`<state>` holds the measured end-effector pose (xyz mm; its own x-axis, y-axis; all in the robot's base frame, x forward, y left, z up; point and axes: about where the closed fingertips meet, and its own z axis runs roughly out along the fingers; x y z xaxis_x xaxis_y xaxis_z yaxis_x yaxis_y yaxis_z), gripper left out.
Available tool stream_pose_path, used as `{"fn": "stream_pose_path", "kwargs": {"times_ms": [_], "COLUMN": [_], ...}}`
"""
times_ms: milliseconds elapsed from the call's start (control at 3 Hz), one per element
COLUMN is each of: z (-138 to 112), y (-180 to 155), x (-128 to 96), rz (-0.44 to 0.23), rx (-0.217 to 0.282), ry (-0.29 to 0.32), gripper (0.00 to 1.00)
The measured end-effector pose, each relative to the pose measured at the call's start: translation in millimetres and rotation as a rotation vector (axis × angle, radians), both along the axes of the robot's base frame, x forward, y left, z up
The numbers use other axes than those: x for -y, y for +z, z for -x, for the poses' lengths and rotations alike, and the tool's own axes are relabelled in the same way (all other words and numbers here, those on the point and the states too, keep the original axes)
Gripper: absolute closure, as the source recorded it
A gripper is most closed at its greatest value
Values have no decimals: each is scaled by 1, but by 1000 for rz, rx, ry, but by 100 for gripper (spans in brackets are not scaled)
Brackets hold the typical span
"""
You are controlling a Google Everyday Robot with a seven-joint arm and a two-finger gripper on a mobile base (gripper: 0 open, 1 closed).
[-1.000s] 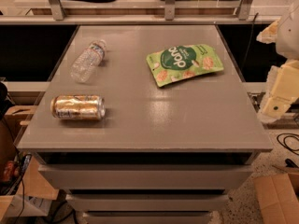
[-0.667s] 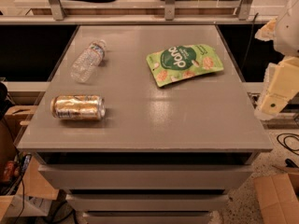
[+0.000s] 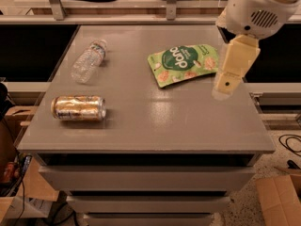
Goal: Pick orange can
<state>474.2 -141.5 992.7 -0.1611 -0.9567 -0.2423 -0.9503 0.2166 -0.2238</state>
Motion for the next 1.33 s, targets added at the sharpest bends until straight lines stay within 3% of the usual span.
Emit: {"fn": "stream_pose_path", "kwargs": {"times_ms": [667,1000,1333], "z": [-25,-18,-18], "y": [4,2,2], "x": [-119,-187,-187], "rz": [-111,-165,-165], "rx": [10,8,8], "ry": [121,150,150], "gripper": [0,0,0]}}
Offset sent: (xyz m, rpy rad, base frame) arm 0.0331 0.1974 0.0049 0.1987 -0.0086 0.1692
